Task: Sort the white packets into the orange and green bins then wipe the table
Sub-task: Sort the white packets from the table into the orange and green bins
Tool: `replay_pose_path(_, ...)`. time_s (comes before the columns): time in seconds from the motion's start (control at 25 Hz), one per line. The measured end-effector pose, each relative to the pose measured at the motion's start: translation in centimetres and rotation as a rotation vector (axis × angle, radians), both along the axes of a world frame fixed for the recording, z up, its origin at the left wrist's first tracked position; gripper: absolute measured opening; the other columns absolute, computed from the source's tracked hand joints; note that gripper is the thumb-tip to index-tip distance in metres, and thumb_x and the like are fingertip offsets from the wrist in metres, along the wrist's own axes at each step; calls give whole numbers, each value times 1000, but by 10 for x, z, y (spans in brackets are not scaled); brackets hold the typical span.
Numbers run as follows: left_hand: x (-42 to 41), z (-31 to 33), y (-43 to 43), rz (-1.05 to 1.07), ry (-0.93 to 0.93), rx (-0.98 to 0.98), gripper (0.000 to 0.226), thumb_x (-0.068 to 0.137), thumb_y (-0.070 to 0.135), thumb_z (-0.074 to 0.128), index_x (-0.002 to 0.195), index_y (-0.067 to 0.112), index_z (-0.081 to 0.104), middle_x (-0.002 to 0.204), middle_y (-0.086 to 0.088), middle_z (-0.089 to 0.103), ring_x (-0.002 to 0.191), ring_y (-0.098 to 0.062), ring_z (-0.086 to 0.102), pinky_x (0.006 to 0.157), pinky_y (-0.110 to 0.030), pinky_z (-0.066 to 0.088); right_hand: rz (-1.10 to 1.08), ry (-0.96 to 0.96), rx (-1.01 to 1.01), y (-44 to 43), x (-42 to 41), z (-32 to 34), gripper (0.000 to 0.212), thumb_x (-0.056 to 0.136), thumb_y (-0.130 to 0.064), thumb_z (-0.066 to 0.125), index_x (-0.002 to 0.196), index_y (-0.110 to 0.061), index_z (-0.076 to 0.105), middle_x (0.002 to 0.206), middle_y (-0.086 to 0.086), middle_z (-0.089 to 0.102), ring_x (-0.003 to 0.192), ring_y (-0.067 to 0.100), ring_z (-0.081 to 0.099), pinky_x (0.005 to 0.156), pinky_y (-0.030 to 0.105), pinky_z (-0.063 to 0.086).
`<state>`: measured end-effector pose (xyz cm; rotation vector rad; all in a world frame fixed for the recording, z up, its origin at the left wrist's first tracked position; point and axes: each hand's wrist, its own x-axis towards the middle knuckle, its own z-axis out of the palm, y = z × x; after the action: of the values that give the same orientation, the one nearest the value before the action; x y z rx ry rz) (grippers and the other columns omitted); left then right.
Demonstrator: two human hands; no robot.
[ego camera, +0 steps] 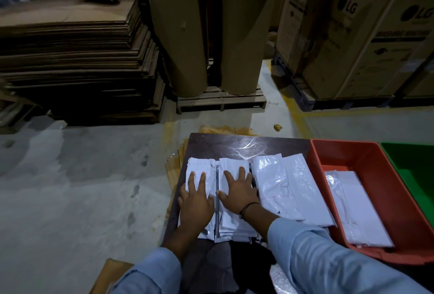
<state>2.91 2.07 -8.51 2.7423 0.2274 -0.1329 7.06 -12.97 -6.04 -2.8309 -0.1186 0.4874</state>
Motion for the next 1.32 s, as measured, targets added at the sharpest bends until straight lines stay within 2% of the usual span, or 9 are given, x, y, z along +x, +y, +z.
replay_pose_path(0.08, -2, 4, 1, 5, -13, 1, 72, 100, 42, 44, 160, 34, 6, 169, -2, -4, 148, -36, 18, 118, -57, 25, -12, -1, -3, 0, 6, 2, 85, 91, -64, 48, 156, -40, -1, 164, 14, -8, 148, 48, -2, 111, 62, 30)
replay_pose_path(0.24, -5, 14, 2, 26, -28, 15, 73, 99, 40, 45, 160, 34, 6, 169, -2, -4, 146, -36, 20, 117, -55, 28, -35, 42, -27, 5, 14, 1, 97, 86, -66, 53, 154, -44, -13, 163, 13, -19, 147, 51, -4, 111, 64, 27)
replay_pose_path(0.4, -8, 26, 2, 20, -42, 15, 71, 101, 39, 44, 160, 33, 4, 168, -2, -8, 147, -37, 17, 118, -54, 24, -42, 21, -21, 5, 11, 1, 93, 88, -56, 52, 154, -44, -13, 163, 12, -23, 147, 51, 0, 113, 64, 23)
replay_pose_path(0.6, -2, 40, -6, 26, -84, 7, 69, 101, 39, 42, 160, 32, 6, 168, -4, -4, 146, -39, 19, 118, -55, 25, 13, -119, 50, 3, 9, 16, 89, 89, -58, 49, 154, -44, -10, 164, 10, -22, 149, 48, 1, 115, 63, 17)
replay_pose_path(0.76, 17, 58, -27, 27, -135, -20, 69, 101, 39, 46, 160, 31, 10, 168, -6, 0, 149, -41, 12, 118, -59, 21, -2, -198, 81, -15, 16, 45, 90, 89, -61, 49, 154, -44, -9, 165, 7, -20, 150, 44, 0, 114, 67, 15)
replay_pose_path(1.0, 32, 84, -96, -54, -206, -88, 68, 101, 39, 47, 159, 33, 13, 168, -5, 3, 143, -41, 23, 113, -56, 30, -63, -339, 43, -91, 8, 77, 91, 86, -62, 45, 155, -41, -11, 165, 6, -17, 148, 45, 5, 109, 68, 21)
replay_pose_path(1.32, 19, 107, -237, -239, -219, -141, 67, 102, 40, 43, 159, 35, 9, 168, -2, 0, 144, -42, 18, 115, -57, 25, -260, -404, -24, -240, -18, 105, 93, 86, -57, 51, 155, -41, -9, 166, 7, -12, 147, 46, 6, 107, 68, 22)
